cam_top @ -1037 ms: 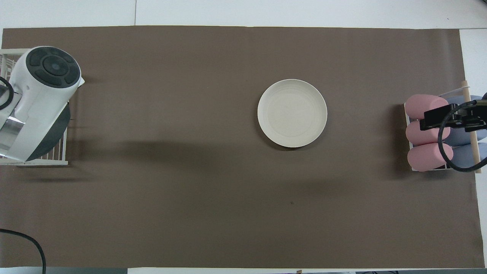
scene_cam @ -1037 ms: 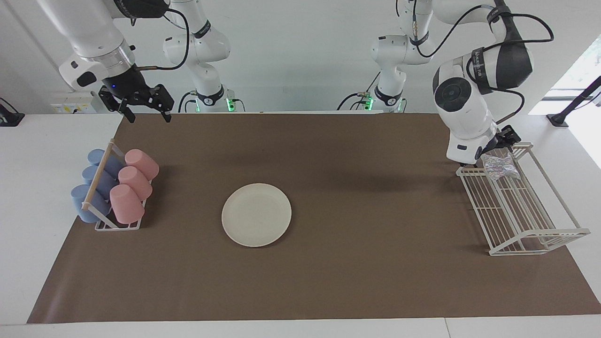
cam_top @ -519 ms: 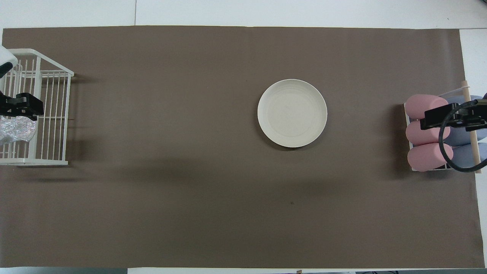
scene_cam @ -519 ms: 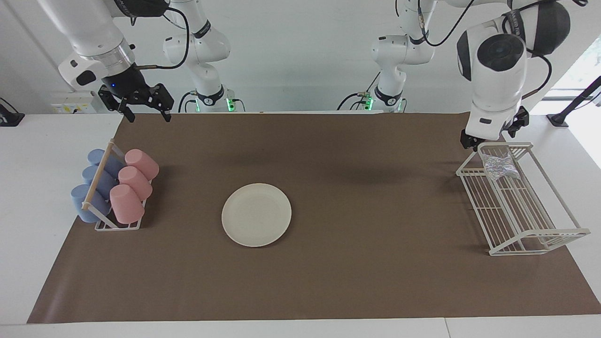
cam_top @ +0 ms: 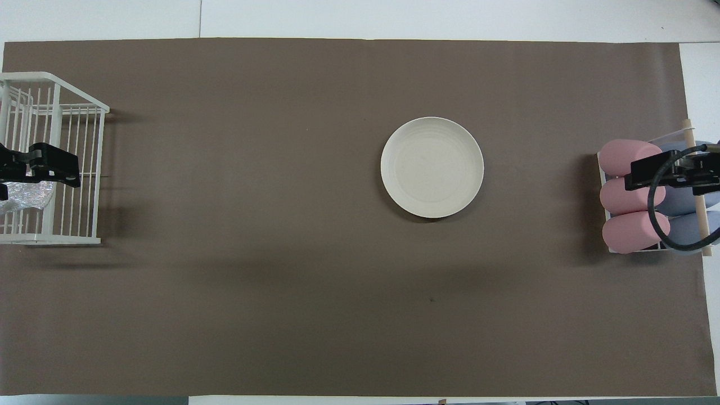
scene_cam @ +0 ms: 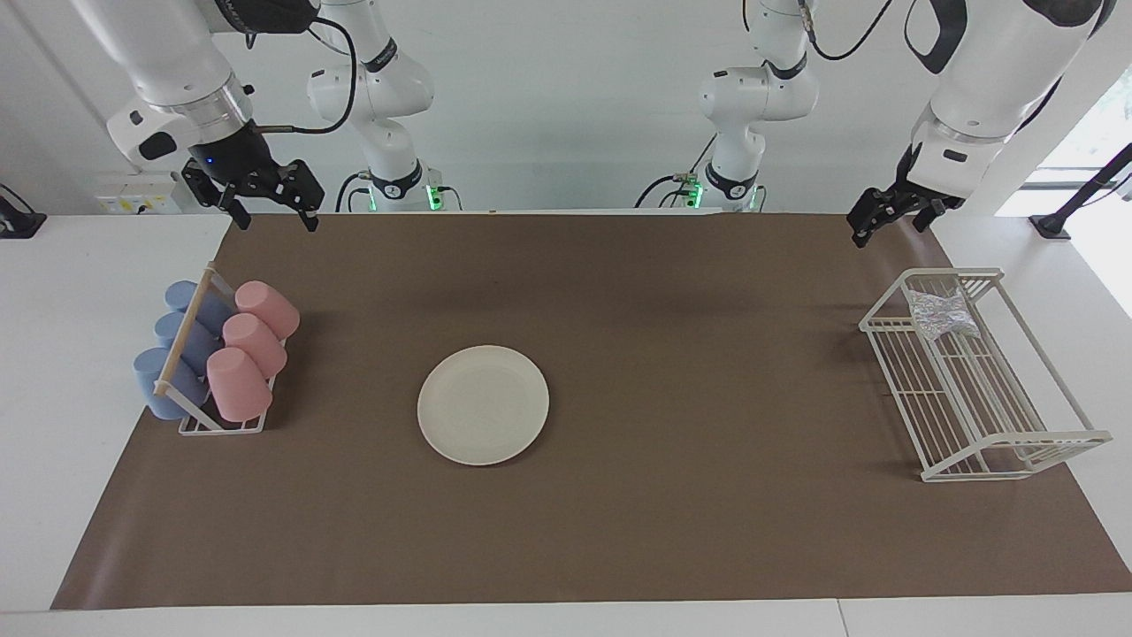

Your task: Wipe plate with sponge

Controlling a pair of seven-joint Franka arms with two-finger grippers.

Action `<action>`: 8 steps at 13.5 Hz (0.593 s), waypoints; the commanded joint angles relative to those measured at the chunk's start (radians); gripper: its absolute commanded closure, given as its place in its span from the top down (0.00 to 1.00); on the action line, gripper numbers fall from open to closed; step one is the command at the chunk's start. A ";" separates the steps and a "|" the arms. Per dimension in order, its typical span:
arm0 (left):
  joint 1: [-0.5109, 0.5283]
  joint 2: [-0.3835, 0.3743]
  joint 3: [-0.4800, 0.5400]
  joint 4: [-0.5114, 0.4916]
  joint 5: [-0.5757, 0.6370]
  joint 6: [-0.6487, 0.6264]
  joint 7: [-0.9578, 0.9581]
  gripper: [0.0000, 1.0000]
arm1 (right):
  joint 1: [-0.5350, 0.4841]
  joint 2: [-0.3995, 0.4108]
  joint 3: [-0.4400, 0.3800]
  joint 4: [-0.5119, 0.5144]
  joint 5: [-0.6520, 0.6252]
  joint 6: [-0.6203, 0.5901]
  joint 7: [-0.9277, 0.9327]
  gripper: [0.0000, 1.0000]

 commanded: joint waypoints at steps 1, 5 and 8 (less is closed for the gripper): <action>0.007 -0.049 0.001 -0.001 -0.060 -0.043 0.001 1.00 | -0.005 -0.005 0.010 -0.001 -0.021 0.008 0.018 1.00; -0.014 -0.069 0.002 -0.018 -0.065 -0.062 0.011 1.00 | -0.005 -0.005 0.010 -0.001 -0.021 0.006 0.020 1.00; -0.016 -0.057 0.008 -0.029 -0.082 -0.010 0.068 1.00 | -0.005 -0.005 0.010 -0.001 -0.021 0.005 0.020 1.00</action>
